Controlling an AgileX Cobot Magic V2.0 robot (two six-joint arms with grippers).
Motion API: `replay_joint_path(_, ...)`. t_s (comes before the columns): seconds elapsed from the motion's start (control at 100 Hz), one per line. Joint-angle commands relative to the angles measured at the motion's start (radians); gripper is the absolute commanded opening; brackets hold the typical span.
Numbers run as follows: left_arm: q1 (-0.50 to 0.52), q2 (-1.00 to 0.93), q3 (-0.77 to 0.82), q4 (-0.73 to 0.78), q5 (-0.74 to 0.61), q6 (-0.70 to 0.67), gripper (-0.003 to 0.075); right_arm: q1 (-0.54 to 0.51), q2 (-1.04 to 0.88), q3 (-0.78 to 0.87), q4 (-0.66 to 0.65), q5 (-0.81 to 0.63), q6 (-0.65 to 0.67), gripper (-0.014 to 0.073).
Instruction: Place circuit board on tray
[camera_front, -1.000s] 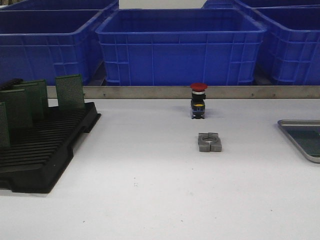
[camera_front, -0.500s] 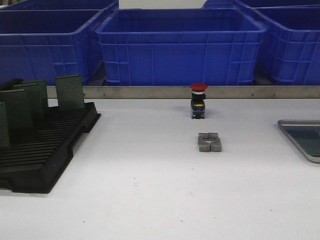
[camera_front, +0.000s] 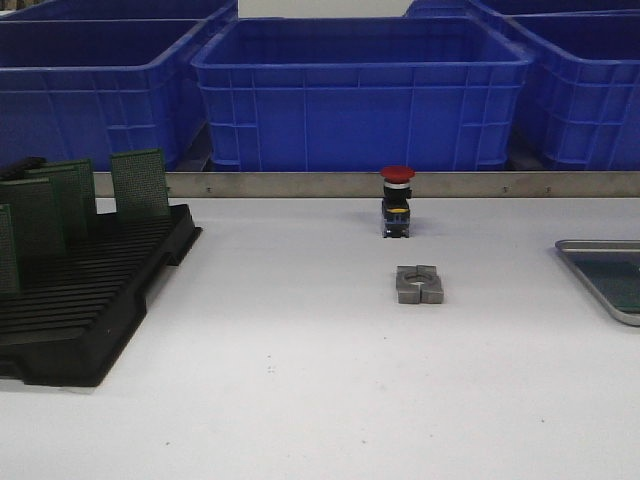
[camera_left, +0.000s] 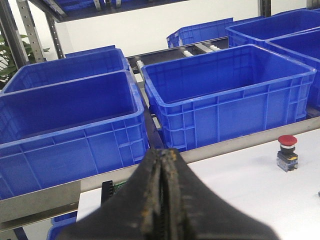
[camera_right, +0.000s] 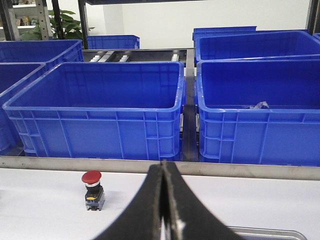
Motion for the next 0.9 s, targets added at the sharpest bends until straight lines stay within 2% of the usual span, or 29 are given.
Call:
replay_joint_path(0.0,0.003,0.004,-0.025,-0.016,-0.07,-0.009,-0.0018,0.002,0.005,-0.025,0.005,-0.044,-0.007,-0.0069)
replay_joint_path(0.49,0.003,0.004,-0.025,0.079,-0.07,-0.016,-0.0018,0.002,0.005,-0.025,0.005,-0.044,-0.007,-0.0069)
replay_joint_path(0.57,0.003,0.004,-0.025,0.177,-0.07,-0.17,-0.0018,0.002,0.005,-0.025,0.005,-0.044,-0.007,-0.0069)
replay_joint_path(0.71,0.003,0.002,-0.014,0.523,-0.074,-0.554,-0.0018,0.002,0.005,-0.025,0.005,-0.044,-0.007,-0.0069)
replay_joint_path(0.76,0.003,-0.005,0.0,0.591,-0.084,-0.616,-0.0018,0.002,0.005,-0.025,0.005,-0.044,-0.007,-0.0069)
replay_joint_path(0.89,0.003,-0.058,0.053,0.596,-0.087,-0.626,-0.0018,0.002,0.005,-0.025,0.005,-0.044,-0.007,-0.0069)
